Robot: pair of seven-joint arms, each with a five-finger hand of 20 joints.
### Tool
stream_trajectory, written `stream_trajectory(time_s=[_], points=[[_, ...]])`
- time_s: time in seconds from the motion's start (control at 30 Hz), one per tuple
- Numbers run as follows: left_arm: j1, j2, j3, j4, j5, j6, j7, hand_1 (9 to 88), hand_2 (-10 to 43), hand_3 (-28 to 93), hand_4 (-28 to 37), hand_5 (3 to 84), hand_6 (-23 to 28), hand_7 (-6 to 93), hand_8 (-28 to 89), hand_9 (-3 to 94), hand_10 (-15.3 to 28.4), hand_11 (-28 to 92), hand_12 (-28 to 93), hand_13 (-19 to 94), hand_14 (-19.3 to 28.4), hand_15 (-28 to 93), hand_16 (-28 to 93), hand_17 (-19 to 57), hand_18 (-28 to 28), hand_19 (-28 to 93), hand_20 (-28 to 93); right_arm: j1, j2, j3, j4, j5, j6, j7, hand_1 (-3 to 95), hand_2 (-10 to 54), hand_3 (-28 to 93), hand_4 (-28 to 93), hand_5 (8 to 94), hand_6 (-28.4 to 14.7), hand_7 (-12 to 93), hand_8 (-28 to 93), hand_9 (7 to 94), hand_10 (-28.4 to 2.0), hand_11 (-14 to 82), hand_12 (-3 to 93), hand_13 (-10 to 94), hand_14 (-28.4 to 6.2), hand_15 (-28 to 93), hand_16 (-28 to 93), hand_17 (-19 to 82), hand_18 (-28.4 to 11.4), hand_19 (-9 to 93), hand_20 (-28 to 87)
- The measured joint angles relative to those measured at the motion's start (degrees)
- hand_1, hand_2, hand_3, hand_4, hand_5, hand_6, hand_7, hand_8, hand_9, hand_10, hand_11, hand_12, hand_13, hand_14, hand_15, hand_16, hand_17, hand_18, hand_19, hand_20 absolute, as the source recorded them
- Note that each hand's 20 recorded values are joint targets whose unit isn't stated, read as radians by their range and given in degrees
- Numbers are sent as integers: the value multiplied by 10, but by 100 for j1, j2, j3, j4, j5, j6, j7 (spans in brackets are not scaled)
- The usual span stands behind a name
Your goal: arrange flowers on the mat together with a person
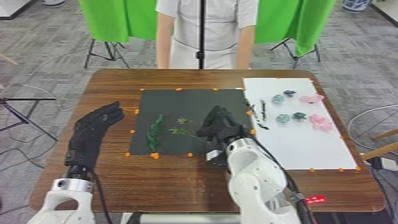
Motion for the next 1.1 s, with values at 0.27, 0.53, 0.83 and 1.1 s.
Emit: stream_trajectory(time_s=[0.27, 0.53, 0.83, 1.1], points=[[0, 2, 21, -3, 1, 1, -25, 301, -50, 634, -146, 483, 38, 137, -56, 429, 129, 177, 154, 340, 167, 169, 46, 63, 118, 64, 198, 0, -75, -148, 203, -143, 158, -3, 795, -95, -283, 516, 886, 10, 208, 133, 937, -96, 312, 224, 934, -31, 587, 352, 641, -177, 932, 657], [0, 2, 41, -3, 5, -3, -29, 301, -51, 634, -145, 483, 37, 137, -56, 429, 128, 177, 155, 340, 166, 169, 45, 63, 118, 64, 198, 22, -142, -165, 403, -285, 246, -41, 777, -95, -283, 485, 882, 5, 204, 135, 937, -97, 304, 222, 931, -31, 584, 351, 640, -178, 932, 658], [-1, 2, 43, -3, 6, -4, -30, 302, -52, 633, -144, 483, 37, 137, -56, 429, 127, 177, 154, 340, 166, 168, 45, 63, 118, 63, 198, 39, -167, -164, 491, -348, 322, -117, 832, -95, -283, 491, 890, 11, 219, 145, 937, -92, 319, 241, 937, -29, 591, 339, 642, -179, 932, 657], [-3, 15, 43, -2, 6, -4, -36, 303, -53, 632, -144, 483, 37, 138, -56, 429, 127, 177, 154, 340, 166, 167, 46, 63, 119, 64, 198, 44, -162, -180, 518, -323, 994, -234, 849, -95, -283, 459, 888, 14, 237, 154, 937, -92, 333, 268, 937, -26, 593, 344, 643, -177, 932, 663]])
